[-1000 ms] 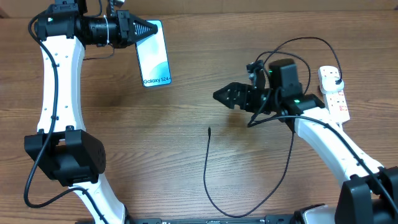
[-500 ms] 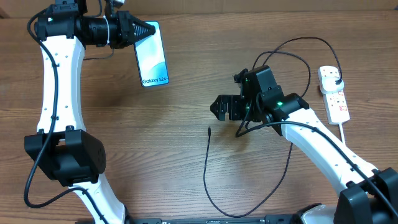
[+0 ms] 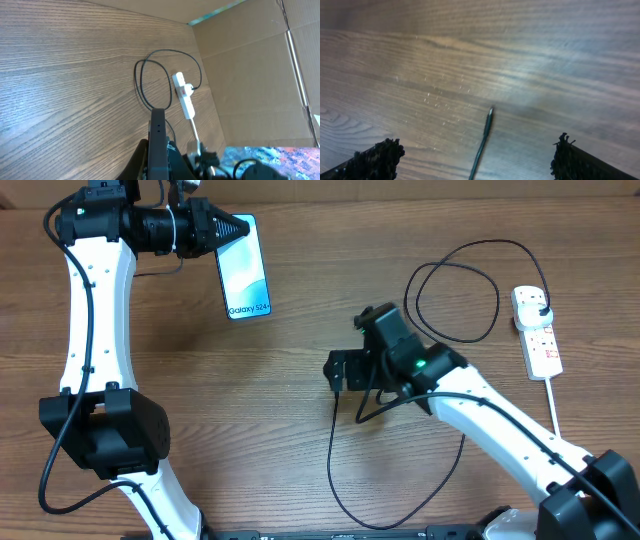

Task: Plug charger to phone and switch on socket
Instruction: 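Move the right gripper down over the black cable's plug end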

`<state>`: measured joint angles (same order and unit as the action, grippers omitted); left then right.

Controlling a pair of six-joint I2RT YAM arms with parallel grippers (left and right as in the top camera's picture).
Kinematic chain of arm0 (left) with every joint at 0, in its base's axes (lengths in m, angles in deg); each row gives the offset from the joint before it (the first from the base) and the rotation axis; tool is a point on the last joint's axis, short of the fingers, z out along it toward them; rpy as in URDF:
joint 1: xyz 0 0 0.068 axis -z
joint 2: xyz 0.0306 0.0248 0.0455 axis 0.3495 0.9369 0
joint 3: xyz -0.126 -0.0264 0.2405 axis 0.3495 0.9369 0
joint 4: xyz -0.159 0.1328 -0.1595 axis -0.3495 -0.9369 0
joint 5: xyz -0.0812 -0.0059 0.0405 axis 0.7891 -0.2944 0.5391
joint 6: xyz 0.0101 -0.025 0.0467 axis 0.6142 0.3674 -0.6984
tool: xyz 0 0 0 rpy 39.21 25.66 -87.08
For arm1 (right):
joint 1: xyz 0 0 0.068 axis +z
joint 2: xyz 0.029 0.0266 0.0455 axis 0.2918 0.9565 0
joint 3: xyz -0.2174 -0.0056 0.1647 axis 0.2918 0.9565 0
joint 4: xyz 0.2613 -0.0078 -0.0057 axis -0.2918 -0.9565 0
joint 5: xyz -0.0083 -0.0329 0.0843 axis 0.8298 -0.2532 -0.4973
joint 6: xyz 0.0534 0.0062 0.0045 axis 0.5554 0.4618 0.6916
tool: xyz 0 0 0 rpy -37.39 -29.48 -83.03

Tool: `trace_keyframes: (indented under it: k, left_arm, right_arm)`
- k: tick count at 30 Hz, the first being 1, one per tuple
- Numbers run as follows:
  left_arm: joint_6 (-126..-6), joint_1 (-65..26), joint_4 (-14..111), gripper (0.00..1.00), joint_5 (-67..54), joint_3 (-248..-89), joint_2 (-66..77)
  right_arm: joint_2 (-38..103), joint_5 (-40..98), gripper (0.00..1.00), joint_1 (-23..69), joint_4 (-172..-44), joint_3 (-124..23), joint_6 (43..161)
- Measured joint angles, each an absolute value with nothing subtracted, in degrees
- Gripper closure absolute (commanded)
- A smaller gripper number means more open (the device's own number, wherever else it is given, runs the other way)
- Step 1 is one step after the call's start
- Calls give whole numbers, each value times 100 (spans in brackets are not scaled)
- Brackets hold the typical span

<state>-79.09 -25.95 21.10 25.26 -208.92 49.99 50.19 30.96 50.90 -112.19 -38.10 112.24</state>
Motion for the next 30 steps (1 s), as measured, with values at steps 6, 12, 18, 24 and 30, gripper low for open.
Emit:
trace_keyframes:
  k: [6, 12, 18, 24, 30]
  left_arm:
    - [-7909, -2580, 2113, 96, 2511, -20892, 4999]
    - [-7909, -2580, 2113, 96, 2513, -20892, 4999]
    - [-7909, -2580, 2113, 96, 2511, -20892, 4999]
    - [-7909, -2580, 2113, 96, 2481, -20892, 4999]
    - [-7909, -2580, 2115, 96, 2443, -20892, 4999]
  right_arm:
    - [5309, 3310, 3, 5258, -11389, -3810, 11725]
    - [5843, 3380, 7, 5274, -11468, -3810, 11982]
    - [6348, 3420, 13, 5425, -11612, -3858, 12050]
    - [6481, 3422, 19, 5615, -11671, -4024, 12063]
    - [6487, 3448, 37, 5661, -11651, -4041, 12090]
